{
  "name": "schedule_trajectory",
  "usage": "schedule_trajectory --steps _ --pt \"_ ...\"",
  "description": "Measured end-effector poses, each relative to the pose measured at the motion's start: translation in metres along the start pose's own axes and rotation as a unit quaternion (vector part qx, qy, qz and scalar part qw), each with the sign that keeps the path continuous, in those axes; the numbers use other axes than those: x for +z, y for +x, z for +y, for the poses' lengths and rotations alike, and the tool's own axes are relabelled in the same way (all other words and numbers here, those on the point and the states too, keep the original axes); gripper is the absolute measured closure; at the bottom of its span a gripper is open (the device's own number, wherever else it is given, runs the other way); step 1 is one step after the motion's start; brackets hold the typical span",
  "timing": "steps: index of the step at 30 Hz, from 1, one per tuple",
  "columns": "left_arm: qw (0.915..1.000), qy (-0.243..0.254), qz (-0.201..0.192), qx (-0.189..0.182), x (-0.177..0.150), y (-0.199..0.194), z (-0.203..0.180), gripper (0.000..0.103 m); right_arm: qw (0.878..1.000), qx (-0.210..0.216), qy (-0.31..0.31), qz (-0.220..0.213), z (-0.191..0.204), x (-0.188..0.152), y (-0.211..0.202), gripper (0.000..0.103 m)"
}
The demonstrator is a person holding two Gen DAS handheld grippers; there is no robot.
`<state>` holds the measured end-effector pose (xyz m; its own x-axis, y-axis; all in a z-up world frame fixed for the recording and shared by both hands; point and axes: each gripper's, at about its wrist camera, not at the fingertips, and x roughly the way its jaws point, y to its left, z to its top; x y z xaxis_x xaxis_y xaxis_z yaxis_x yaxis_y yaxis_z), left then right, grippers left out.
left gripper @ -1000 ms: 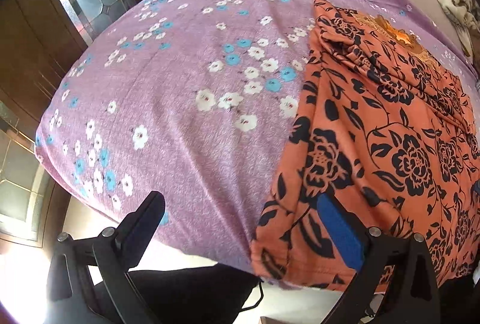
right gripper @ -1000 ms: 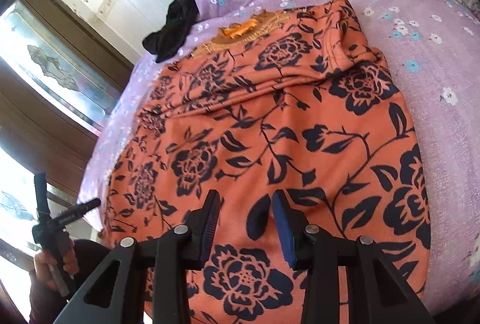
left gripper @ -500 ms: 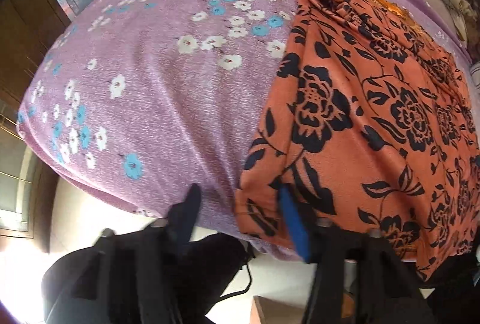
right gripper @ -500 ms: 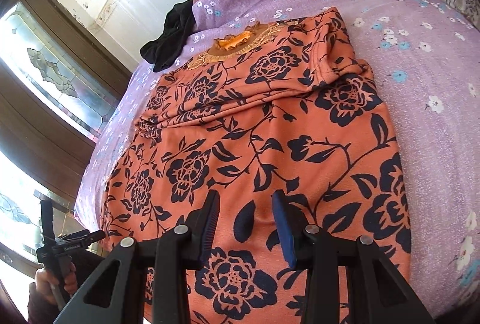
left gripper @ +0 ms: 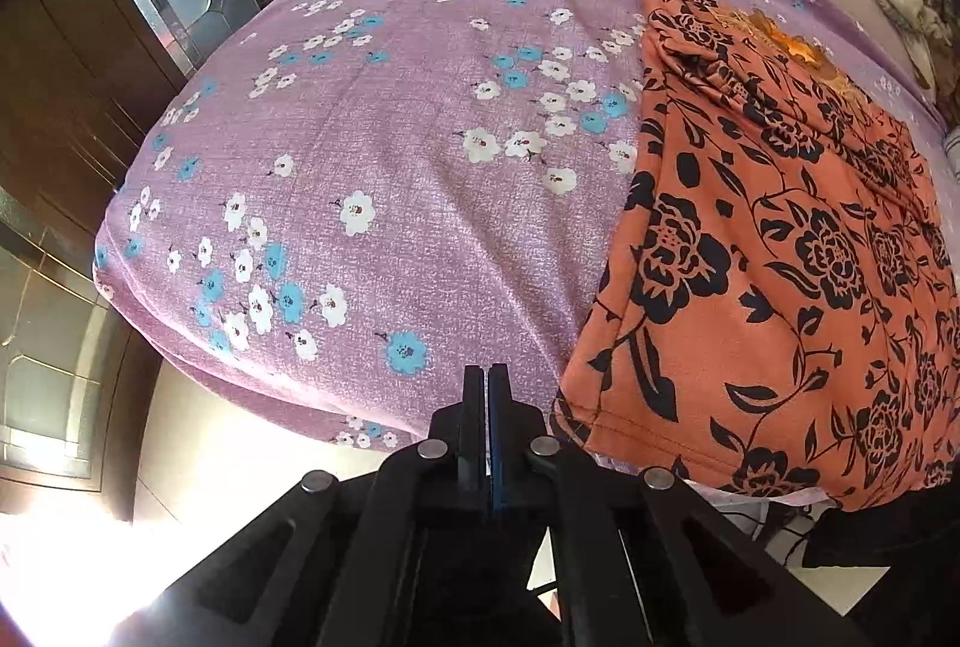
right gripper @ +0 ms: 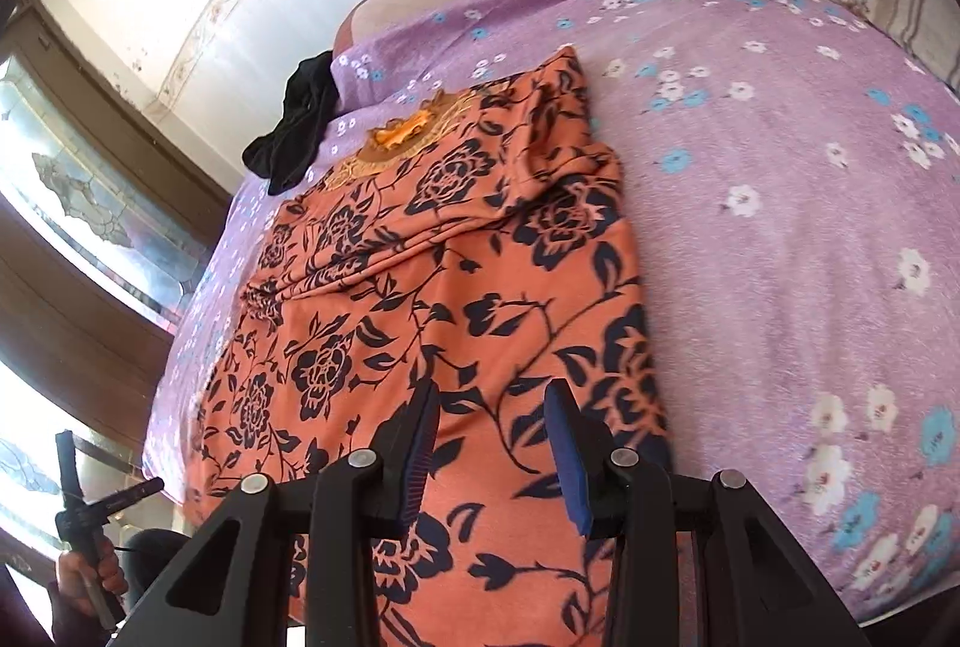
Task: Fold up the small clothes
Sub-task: 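Grasp the folded blouse edge with the left tool and fold it over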
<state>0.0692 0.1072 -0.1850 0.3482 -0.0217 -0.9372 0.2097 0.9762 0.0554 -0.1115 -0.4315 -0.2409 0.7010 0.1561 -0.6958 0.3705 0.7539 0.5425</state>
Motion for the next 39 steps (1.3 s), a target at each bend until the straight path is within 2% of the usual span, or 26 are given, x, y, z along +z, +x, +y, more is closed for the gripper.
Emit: schedule_trajectory --steps 1,2,4,5,6,9,13,16,17,18,20,21,23,24,25,26,28,31,34,37,39 --pt "0.9998 -0.015 0.000 -0.012 0.000 -0.002 0.004 0.102 1.000 -0.002 0.010 0.002 -0.005 0.000 -0.004 0.052" --pt "0.9993 -0.023 0.000 -0.029 0.000 -0.005 0.006 0.096 1.000 -0.001 0.020 0.002 -0.010 0.000 -0.009 0.042" --pt "0.9981 -0.017 -0.002 -0.059 0.003 -0.006 0.001 0.060 0.999 0.005 0.032 0.006 -0.019 -0.003 -0.019 0.042" --pt "0.9983 -0.010 -0.002 -0.057 0.004 -0.007 -0.005 0.024 0.999 0.005 0.034 0.013 -0.022 -0.005 -0.024 0.042" --pt "0.9988 -0.002 -0.008 -0.049 0.006 -0.007 -0.012 0.014 0.999 0.005 0.037 0.024 -0.025 -0.009 -0.028 0.042" --pt "0.9988 0.035 0.000 -0.035 0.015 0.004 -0.029 0.014 0.997 0.016 0.044 0.059 -0.034 -0.023 -0.039 0.042" --pt "0.9971 0.045 0.059 -0.017 0.018 0.037 -0.039 0.014 0.993 -0.002 0.044 0.108 -0.038 -0.044 -0.038 0.042" --pt "0.9951 0.038 0.077 -0.049 0.015 0.049 -0.042 0.018 0.989 -0.010 0.048 0.142 -0.039 -0.055 -0.025 0.042" --pt "0.9941 0.040 0.082 -0.059 0.013 0.051 -0.043 0.030 0.986 -0.015 0.053 0.154 -0.041 -0.060 -0.020 0.042" --pt "0.9932 0.042 0.088 -0.065 0.011 0.054 -0.044 0.047 0.984 -0.021 0.058 0.165 -0.040 -0.064 -0.015 0.042" --pt "0.9929 0.042 0.082 -0.076 0.009 0.053 -0.046 0.057 0.982 -0.023 0.063 0.177 -0.039 -0.070 -0.005 0.044" --pt "0.9929 0.049 0.076 -0.077 0.008 0.051 -0.047 0.071 0.981 -0.023 0.061 0.182 -0.037 -0.073 -0.001 0.054" --pt "0.9929 0.057 0.065 -0.082 0.009 0.044 -0.048 0.088 0.981 -0.050 0.031 0.186 -0.028 -0.076 0.003 0.073" --pt "0.9926 0.054 0.064 -0.088 0.009 0.042 -0.047 0.089 0.981 -0.060 0.008 0.185 -0.020 -0.077 0.002 0.081" --pt "0.9923 0.052 0.063 -0.093 0.010 0.039 -0.045 0.090 0.980 -0.069 -0.016 0.185 -0.012 -0.077 0.000 0.086" --pt "0.9918 0.050 0.061 -0.100 0.011 0.034 -0.039 0.092 0.980 -0.065 -0.033 0.186 -0.005 -0.078 -0.004 0.095" --pt "0.9911 0.042 0.056 -0.113 0.011 0.028 -0.034 0.092 0.981 -0.058 -0.049 0.176 0.003 -0.074 -0.016 0.095" --pt "0.9901 0.037 0.048 -0.127 0.015 0.020 -0.031 0.092 0.989 0.005 -0.033 0.145 0.005 -0.056 -0.040 0.095" --pt "0.9895 0.038 0.053 -0.129 0.015 0.025 -0.030 0.092 0.993 0.049 -0.020 0.106 0.007 -0.040 -0.054 0.095" --pt "0.9891 0.031 0.071 -0.125 0.011 0.038 -0.039 0.091 0.993 0.059 -0.014 0.102 0.013 -0.035 -0.047 0.095" --pt "0.9890 0.033 0.064 -0.130 0.013 0.036 -0.041 0.092 0.992 0.067 -0.003 0.108 0.016 -0.032 -0.041 0.095"
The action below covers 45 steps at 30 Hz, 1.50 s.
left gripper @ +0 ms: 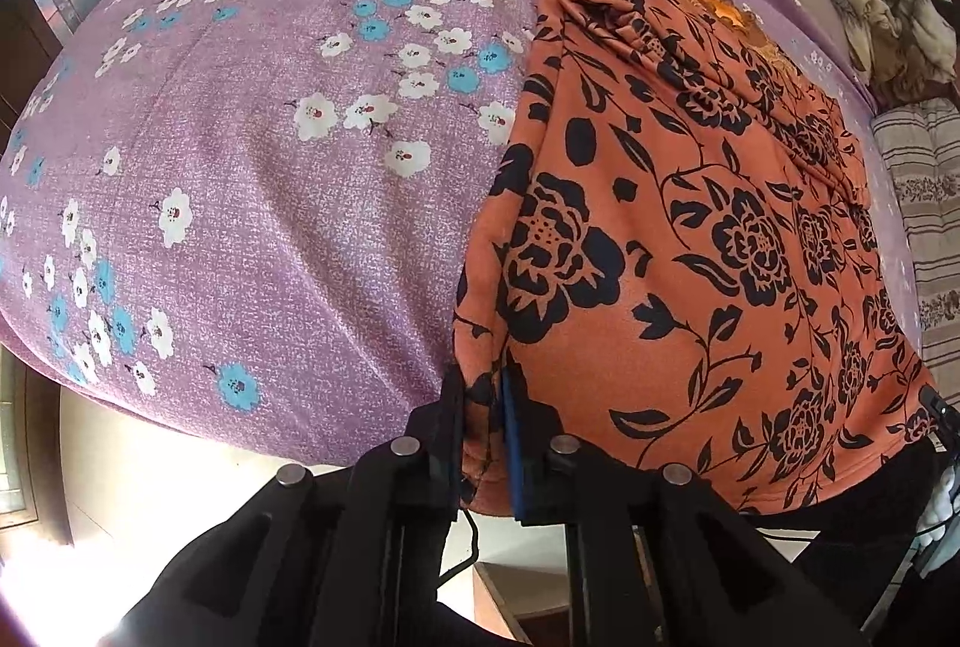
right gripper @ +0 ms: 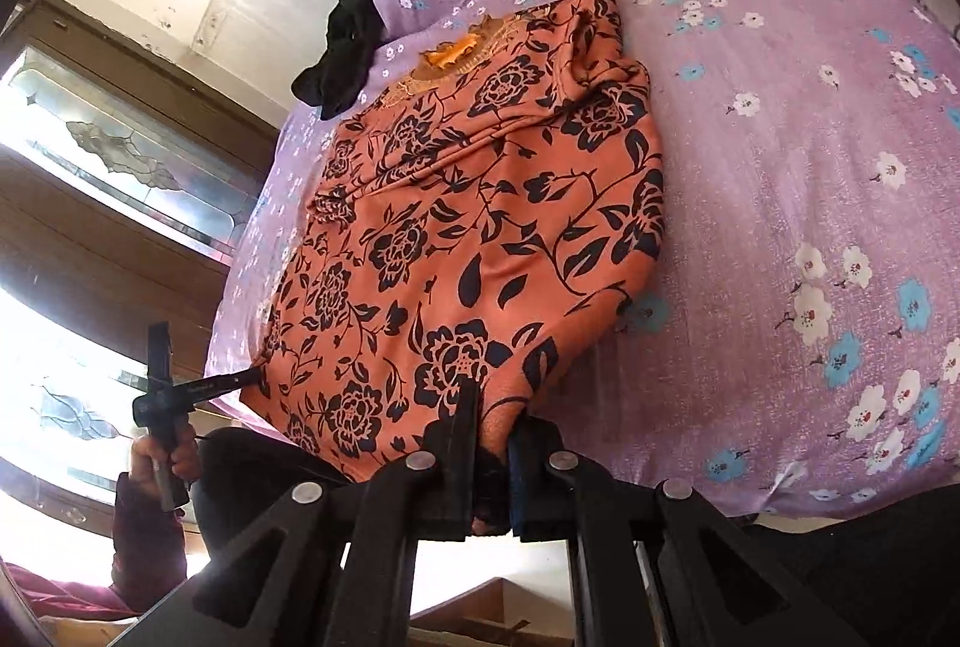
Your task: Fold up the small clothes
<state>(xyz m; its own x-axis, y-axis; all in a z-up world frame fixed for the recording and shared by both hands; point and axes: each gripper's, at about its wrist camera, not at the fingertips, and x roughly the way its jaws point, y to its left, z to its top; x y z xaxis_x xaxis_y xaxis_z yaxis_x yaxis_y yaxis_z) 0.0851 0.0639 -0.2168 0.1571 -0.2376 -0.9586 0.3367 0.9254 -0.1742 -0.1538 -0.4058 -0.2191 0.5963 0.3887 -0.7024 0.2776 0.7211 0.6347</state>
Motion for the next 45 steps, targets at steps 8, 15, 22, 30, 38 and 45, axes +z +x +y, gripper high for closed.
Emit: schedule_trajectory --steps 8,15,22,30,38,45 --pt "0.9955 -0.016 -0.068 -0.064 0.059 -0.048 -0.003 0.094 0.996 0.054 0.012 -0.072 0.011 0.055 -0.028 0.095" --pt "0.9903 -0.023 -0.127 -0.051 0.172 -0.062 -0.014 0.100 0.985 0.062 0.033 -0.158 0.003 0.153 -0.025 0.095" --pt "0.9932 -0.018 -0.114 0.017 0.297 -0.001 -0.039 0.100 0.974 0.055 0.092 -0.198 -0.032 0.266 0.046 0.095" --pt "0.9814 -0.113 -0.145 -0.054 0.279 0.031 -0.004 0.026 0.974 0.002 0.147 -0.173 -0.103 0.290 0.105 0.096" --pt "0.9779 -0.111 -0.144 -0.104 0.281 0.049 -0.024 0.016 0.981 -0.022 0.113 -0.155 -0.081 0.276 0.120 0.095" --pt "0.9864 -0.073 -0.107 -0.100 0.290 0.081 -0.032 0.089 0.980 -0.041 0.101 -0.164 -0.070 0.271 0.120 0.095"
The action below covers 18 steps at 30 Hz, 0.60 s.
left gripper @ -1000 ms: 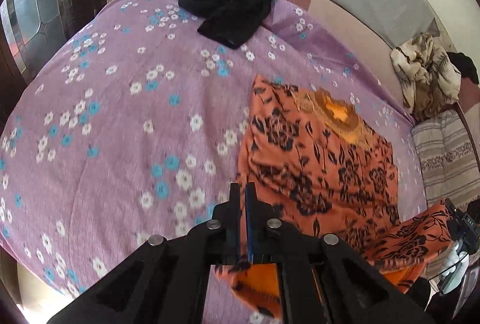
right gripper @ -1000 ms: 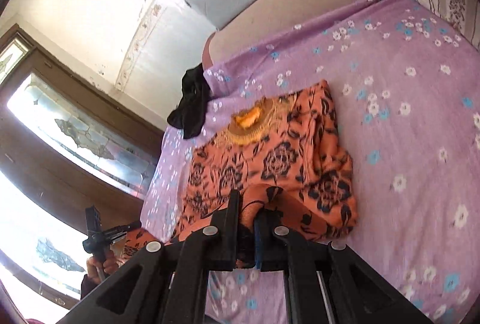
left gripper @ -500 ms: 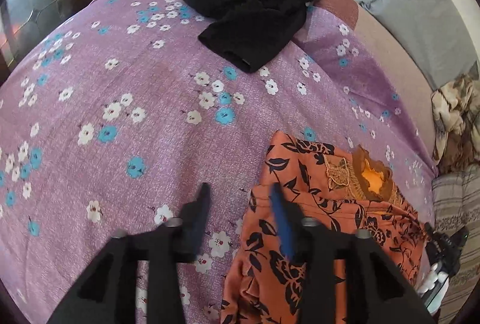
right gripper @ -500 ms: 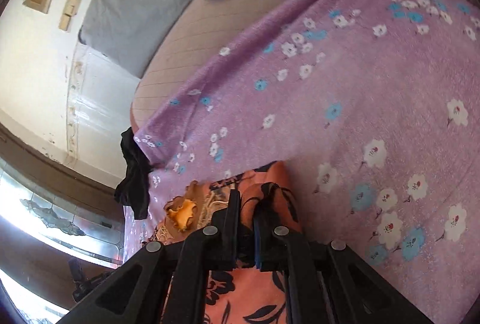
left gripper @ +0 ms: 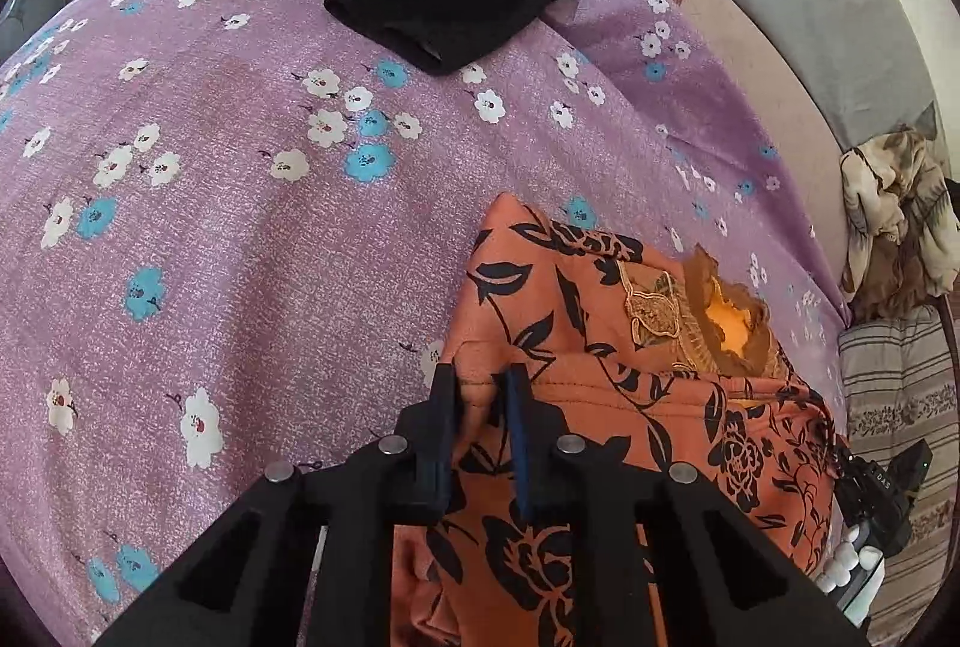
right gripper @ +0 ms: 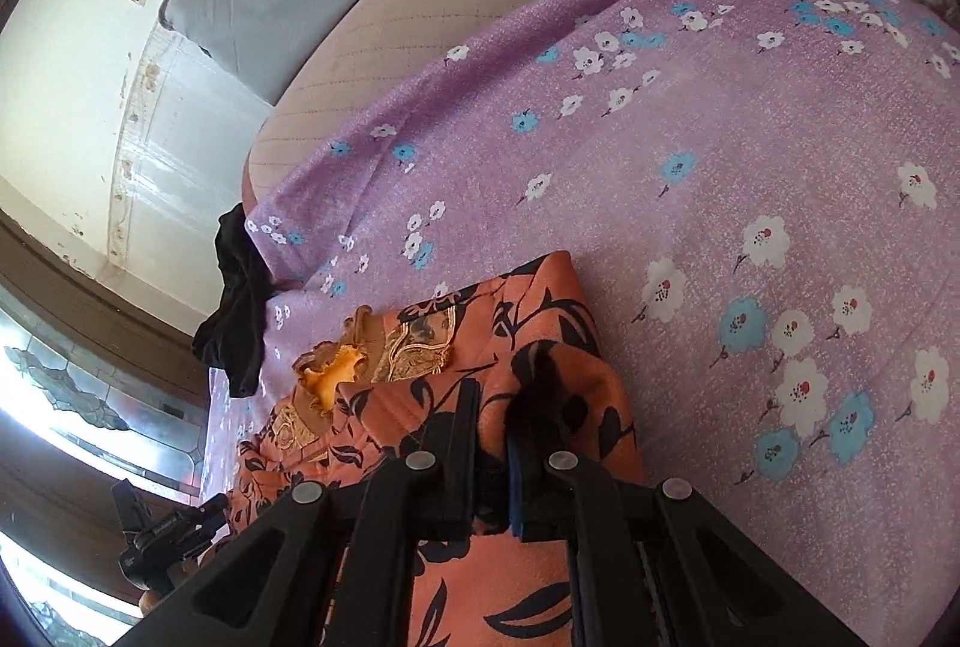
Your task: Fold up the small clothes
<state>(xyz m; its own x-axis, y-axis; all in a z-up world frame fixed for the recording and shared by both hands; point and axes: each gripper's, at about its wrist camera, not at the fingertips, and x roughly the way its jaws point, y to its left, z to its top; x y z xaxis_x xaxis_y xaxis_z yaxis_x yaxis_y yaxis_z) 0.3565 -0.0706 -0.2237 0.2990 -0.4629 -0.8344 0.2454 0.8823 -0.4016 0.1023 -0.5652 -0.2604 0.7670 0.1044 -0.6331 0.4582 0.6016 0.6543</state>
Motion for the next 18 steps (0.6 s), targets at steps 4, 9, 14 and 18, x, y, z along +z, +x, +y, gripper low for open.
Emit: schedule_trajectory --steps 4,9,14,18 --pt "0.9991 -0.019 -0.025 -0.030 0.004 -0.019 0.007 0.096 1.000 -0.004 -0.007 -0.007 0.004 0.000 -0.002 0.095" --pt "0.9952 0.004 -0.084 -0.049 0.012 -0.053 -0.011 0.097 0.999 0.018 -0.025 -0.044 0.019 0.006 -0.020 0.095" --pt "0.9935 0.040 -0.103 -0.028 0.037 -0.047 -0.044 0.097 0.995 0.035 -0.032 -0.086 0.029 0.024 -0.030 0.096" --pt "0.9960 0.026 -0.085 -0.001 0.058 -0.012 -0.046 0.097 0.995 0.029 -0.028 -0.096 0.025 0.039 -0.024 0.096"
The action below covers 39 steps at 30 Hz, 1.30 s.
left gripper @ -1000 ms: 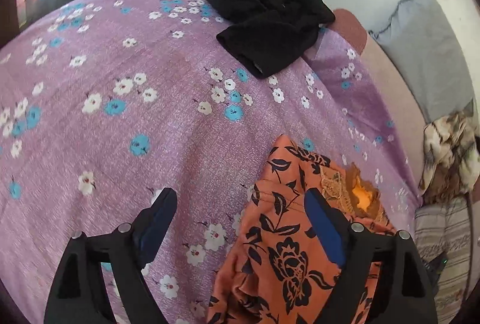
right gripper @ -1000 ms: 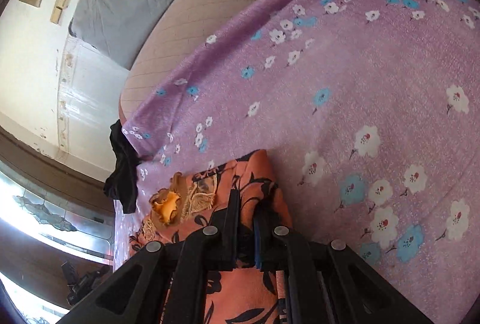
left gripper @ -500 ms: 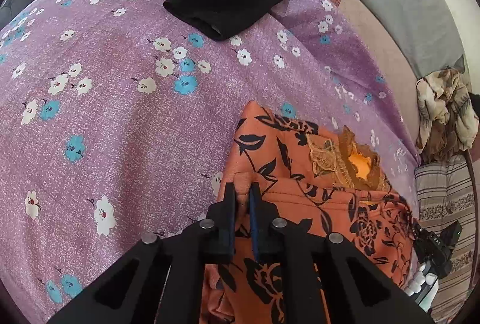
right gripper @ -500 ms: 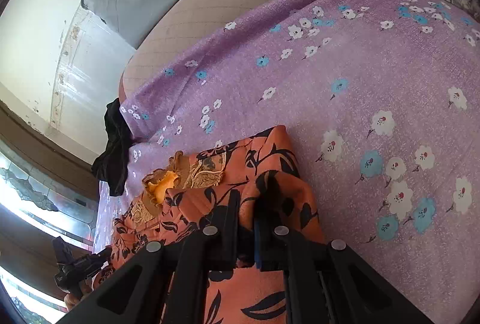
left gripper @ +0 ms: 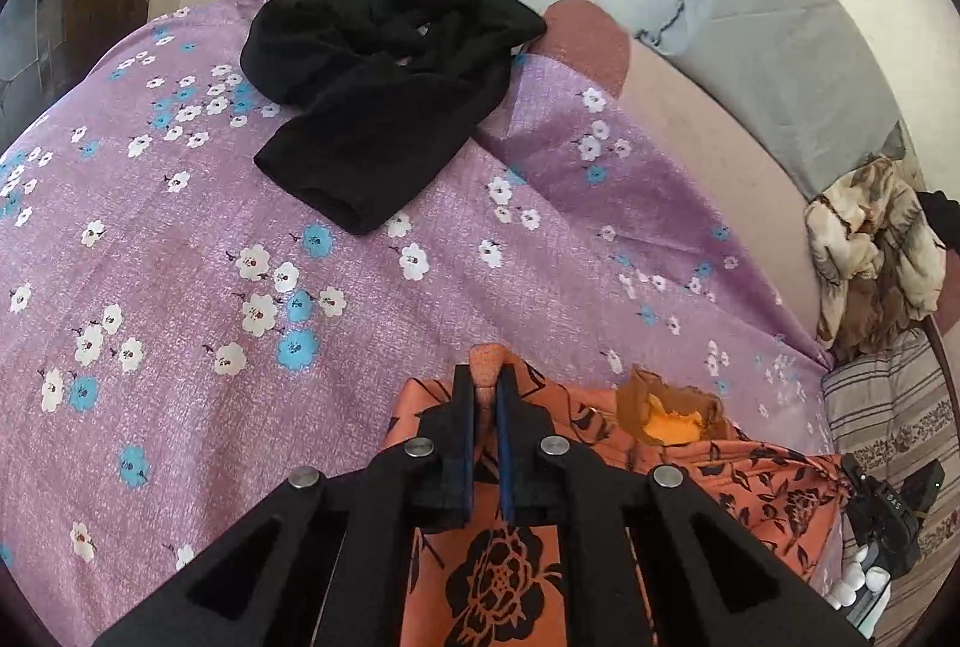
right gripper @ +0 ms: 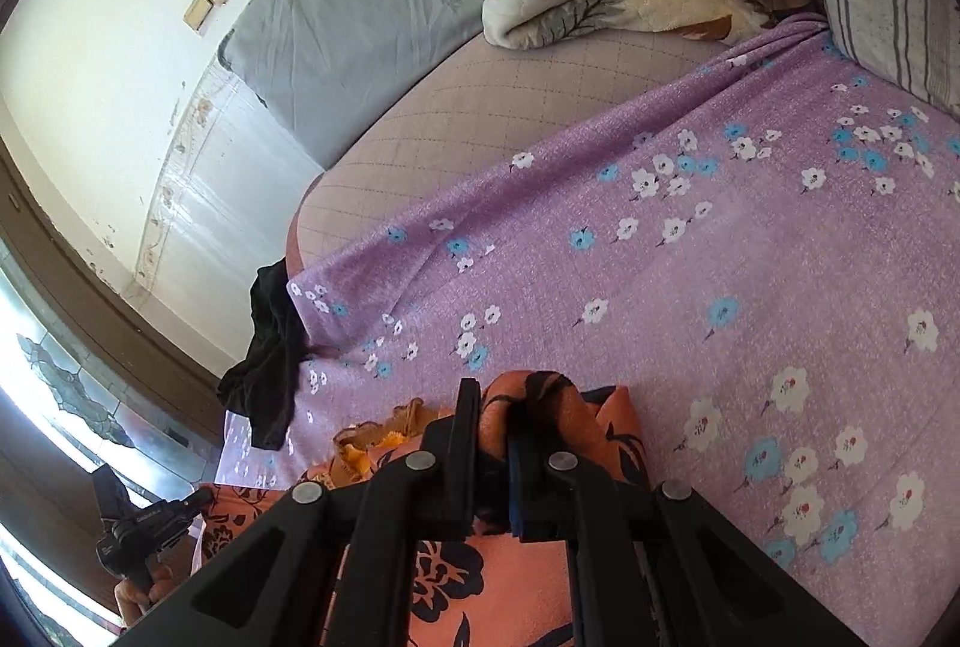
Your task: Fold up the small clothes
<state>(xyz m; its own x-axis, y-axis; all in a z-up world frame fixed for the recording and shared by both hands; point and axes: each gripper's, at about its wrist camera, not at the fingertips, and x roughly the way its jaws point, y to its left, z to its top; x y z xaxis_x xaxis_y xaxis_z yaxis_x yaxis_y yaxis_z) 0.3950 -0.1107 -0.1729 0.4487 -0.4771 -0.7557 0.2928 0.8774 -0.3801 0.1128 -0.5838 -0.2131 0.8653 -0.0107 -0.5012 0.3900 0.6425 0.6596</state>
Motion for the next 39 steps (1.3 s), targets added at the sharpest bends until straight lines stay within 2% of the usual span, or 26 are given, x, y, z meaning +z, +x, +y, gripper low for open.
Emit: schedule_trajectory --steps 5,7,9,11,13,15,17,18,19,21,23,25,27,29,33,37,38,39 --pt "0.9984 -0.049 -0.010 0.026 0.005 0.030 0.026 0.097 1.000 0.000 0.023 -0.016 -0.017 0.016 0.025 0.096" --pt "0.9969 -0.064 -0.011 0.045 0.004 0.043 0.035 0.097 0.999 0.000 0.037 -0.010 -0.026 0.016 0.042 0.096" --pt "0.9955 -0.072 0.014 0.060 0.000 0.062 0.041 0.096 0.997 -0.028 0.056 0.043 -0.038 0.009 0.068 0.095" --pt "0.9952 -0.071 0.028 0.062 -0.005 0.071 0.042 0.095 0.989 -0.051 0.092 0.106 -0.055 -0.003 0.089 0.094" --pt "0.9957 -0.069 0.017 0.060 -0.006 0.061 0.040 0.091 0.988 -0.033 0.116 0.098 -0.062 0.000 0.081 0.093" --pt "0.9952 -0.083 0.013 0.051 -0.005 0.044 0.041 0.066 0.987 -0.042 0.118 0.099 -0.059 0.009 0.069 0.093" --pt "0.9943 -0.095 -0.010 0.047 -0.005 0.014 0.039 0.050 0.988 -0.033 0.117 0.094 -0.051 0.014 0.055 0.093" --pt "0.9941 -0.090 -0.033 0.049 -0.008 -0.005 0.035 0.050 0.989 -0.031 0.112 0.087 -0.046 0.014 0.047 0.093" --pt "0.9940 -0.077 -0.053 0.057 -0.012 -0.024 0.028 0.048 0.991 -0.037 0.101 0.080 -0.039 0.013 0.039 0.092" --pt "0.9927 -0.032 -0.078 0.086 -0.023 -0.057 0.010 0.025 0.994 -0.064 0.069 0.060 -0.023 0.011 0.021 0.090" --pt "0.9884 0.014 -0.101 0.113 -0.041 -0.082 -0.011 0.021 0.996 -0.071 0.045 0.037 -0.013 0.010 0.001 0.089" --pt "0.9845 0.049 -0.107 0.130 -0.066 -0.099 -0.029 0.021 0.996 -0.061 0.055 0.023 -0.015 0.009 -0.016 0.089" --pt "0.9860 0.077 -0.089 0.117 -0.093 -0.105 -0.046 0.019 0.997 -0.037 0.073 0.015 -0.018 0.006 -0.031 0.085" --pt "0.9873 0.101 -0.060 0.107 -0.116 -0.098 -0.060 0.018 0.997 -0.023 0.069 0.028 -0.011 -0.005 -0.038 0.085" --pt "0.9852 0.114 -0.023 0.126 -0.143 -0.072 -0.065 0.018 0.993 0.010 0.038 0.110 0.017 -0.056 -0.037 0.085" --pt "0.9782 0.114 0.029 0.172 -0.152 -0.028 -0.041 0.018 0.984 -0.012 0.006 0.177 0.034 -0.104 -0.020 0.085" --pt "0.9741 0.118 0.050 0.186 -0.155 -0.016 -0.033 0.016 0.979 -0.027 0.003 0.200 0.033 -0.112 -0.010 0.085" --pt "0.9745 0.111 0.059 0.186 -0.155 -0.009 -0.025 0.009 0.972 -0.049 0.003 0.231 0.030 -0.121 0.002 0.085"
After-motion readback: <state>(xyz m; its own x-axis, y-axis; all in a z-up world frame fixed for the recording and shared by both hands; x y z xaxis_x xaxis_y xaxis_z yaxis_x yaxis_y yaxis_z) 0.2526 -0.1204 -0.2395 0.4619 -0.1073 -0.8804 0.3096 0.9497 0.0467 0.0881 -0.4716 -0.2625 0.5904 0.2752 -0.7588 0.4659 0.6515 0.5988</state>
